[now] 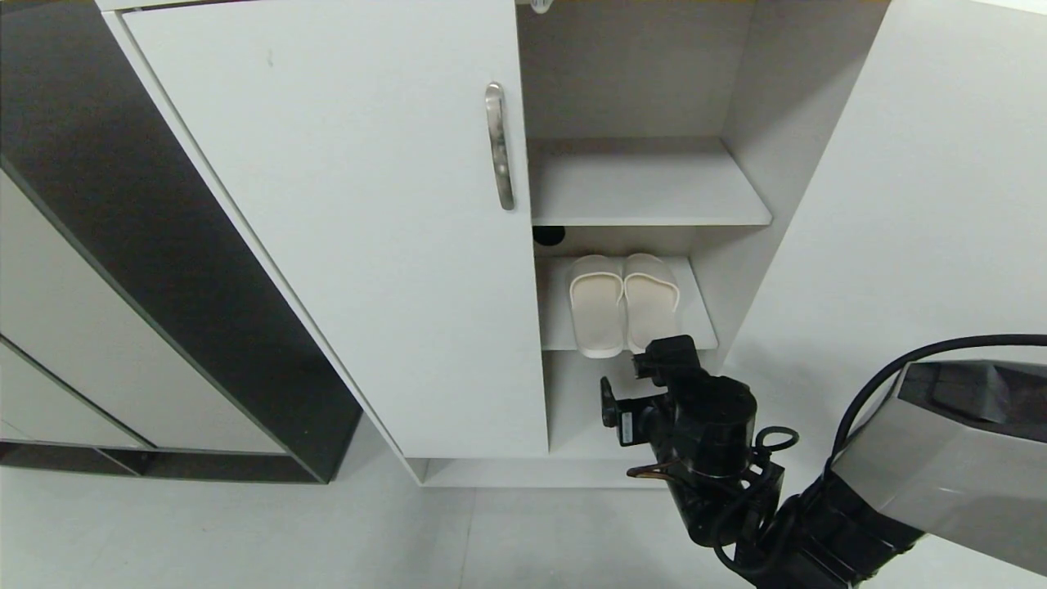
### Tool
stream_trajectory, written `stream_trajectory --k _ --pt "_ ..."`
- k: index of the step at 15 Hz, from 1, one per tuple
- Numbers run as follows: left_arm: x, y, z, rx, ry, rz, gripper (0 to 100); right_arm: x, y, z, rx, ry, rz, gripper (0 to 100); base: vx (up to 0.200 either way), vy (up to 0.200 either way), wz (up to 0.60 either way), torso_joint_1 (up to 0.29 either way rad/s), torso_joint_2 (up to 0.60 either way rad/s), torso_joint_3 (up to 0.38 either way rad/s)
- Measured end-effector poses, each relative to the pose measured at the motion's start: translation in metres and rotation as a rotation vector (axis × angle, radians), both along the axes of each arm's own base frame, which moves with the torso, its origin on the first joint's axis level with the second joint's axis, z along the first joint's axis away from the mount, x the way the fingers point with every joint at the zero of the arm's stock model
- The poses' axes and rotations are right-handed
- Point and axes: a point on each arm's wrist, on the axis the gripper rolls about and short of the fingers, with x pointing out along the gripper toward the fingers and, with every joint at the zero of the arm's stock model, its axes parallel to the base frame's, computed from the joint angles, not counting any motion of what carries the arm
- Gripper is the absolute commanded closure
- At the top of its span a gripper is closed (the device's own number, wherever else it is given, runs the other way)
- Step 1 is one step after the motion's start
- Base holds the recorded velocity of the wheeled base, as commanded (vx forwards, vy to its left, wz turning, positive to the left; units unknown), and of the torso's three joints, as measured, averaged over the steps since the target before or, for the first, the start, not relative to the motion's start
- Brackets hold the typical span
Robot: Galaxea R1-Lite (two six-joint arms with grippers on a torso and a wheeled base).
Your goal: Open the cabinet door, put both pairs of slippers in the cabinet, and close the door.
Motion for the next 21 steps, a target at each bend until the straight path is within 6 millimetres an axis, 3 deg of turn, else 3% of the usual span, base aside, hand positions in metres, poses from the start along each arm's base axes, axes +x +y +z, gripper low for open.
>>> stream_trajectory --k 13,21 --pt "0.0000 0.0000 0.0000 0.000 0.000 0.000 100 0.0013 -0.0025 -0.0022 -0.001 0.000 -0.007 0 0.000 0.000 0.00 0.002 0.00 0.177" --pt "0.0000 0.0000 0.0000 -0.001 0.000 0.000 100 0.0038 -0.0073 -0.0070 -0.013 -0.005 -0.014 0 0.000 0.000 0.00 0.000 0.00 0.000"
